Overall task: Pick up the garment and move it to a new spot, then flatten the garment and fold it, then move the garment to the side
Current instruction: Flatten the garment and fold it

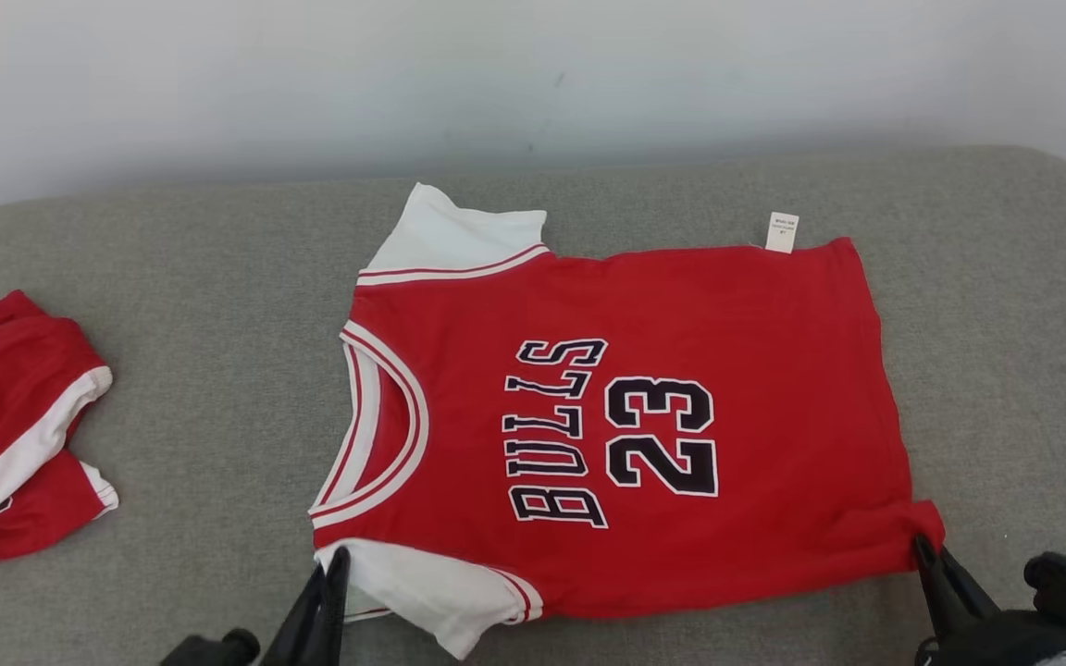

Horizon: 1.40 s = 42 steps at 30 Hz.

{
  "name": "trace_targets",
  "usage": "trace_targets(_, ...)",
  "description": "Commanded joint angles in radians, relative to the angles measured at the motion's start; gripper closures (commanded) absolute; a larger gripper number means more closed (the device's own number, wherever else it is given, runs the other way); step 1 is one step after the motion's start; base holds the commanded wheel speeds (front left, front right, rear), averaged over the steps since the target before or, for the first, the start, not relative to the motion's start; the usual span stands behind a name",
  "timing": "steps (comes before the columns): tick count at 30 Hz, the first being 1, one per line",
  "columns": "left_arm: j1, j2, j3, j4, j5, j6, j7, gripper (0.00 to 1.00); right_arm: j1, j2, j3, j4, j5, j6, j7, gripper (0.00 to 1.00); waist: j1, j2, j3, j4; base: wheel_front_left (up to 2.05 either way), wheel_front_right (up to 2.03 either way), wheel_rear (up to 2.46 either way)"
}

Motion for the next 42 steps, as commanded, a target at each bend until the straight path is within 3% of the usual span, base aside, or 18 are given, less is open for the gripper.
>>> trace_targets(1, -0.052, 0.016, 0.002, 0.016, 0.014, -0.017, 0.015, 1.00, -0.040, -0.004, 0.007, 0.015, 0.019, 0.001, 0.013, 1.00, -0.0001, -0.0001, 0.017, -0.023, 0.00, 0.00, 0.00)
trace_targets(9, -0.254, 0.029, -0.006, 0.122, 0.030, -0.089, 0.065, 1.00, -0.169, -0.007, 0.018, 0.095, 0.053, 0.001, 0.057, 1.00, -0.0001, -0.0001, 0.047, -0.036, 0.00, 0.00, 0.00)
trace_targets(20, -0.497, -0.011, -0.024, 0.383, 0.041, -0.191, 0.054, 1.00, -0.374, -0.002, 0.048, 0.206, 0.044, 0.001, 0.080, 1.00, -0.0001, -0.0001, 0.109, -0.050, 0.00, 0.00, 0.00)
trace_targets(22, -0.525, -0.022, -0.025, 0.431, 0.039, -0.202, 0.046, 1.00, -0.401, -0.006, 0.052, 0.229, 0.033, 0.001, 0.062, 0.53, -0.0001, -0.0001, 0.111, -0.050, 0.00, 0.00, 0.00)
trace_targets(23, -0.539, -0.026, -0.026, 0.450, 0.044, -0.208, 0.037, 0.79, -0.410, -0.005, 0.053, 0.243, 0.032, 0.001, 0.055, 0.00, -0.0001, -0.0001, 0.110, -0.050, 0.00, 0.00, 0.00)
trace_targets(24, -0.550, -0.034, -0.023, 0.465, 0.044, -0.209, 0.028, 0.20, -0.415, -0.006, 0.056, 0.254, 0.030, 0.001, 0.046, 0.00, -0.0001, -0.0001, 0.108, -0.048, 0.00, 0.00, 0.00)
trace_targets(25, -0.554, -0.040, -0.023, 0.483, 0.043, -0.214, 0.021, 0.00, -0.421, -0.009, 0.059, 0.263, 0.027, 0.001, 0.034, 0.00, -0.0001, -0.0001, 0.105, -0.047, 0.00, 0.00, 0.00)
trace_targets(32, -0.503, -0.066, 0.017, 0.526, 0.029, -0.208, -0.018, 0.00, -0.378, -0.054, 0.081, 0.294, 0.003, 0.001, -0.044, 0.00, -0.0001, -0.0001, 0.067, -0.031, 0.00, 0.00, 0.00)
trace_targets(42, -0.288, -0.078, 0.056, 0.439, 0.026, -0.182, -0.023, 0.00, -0.266, -0.080, 0.070, 0.273, -0.007, 0.001, -0.056, 0.00, -0.0001, -0.0001, 0.042, -0.014, 0.00, 0.00, 0.00)
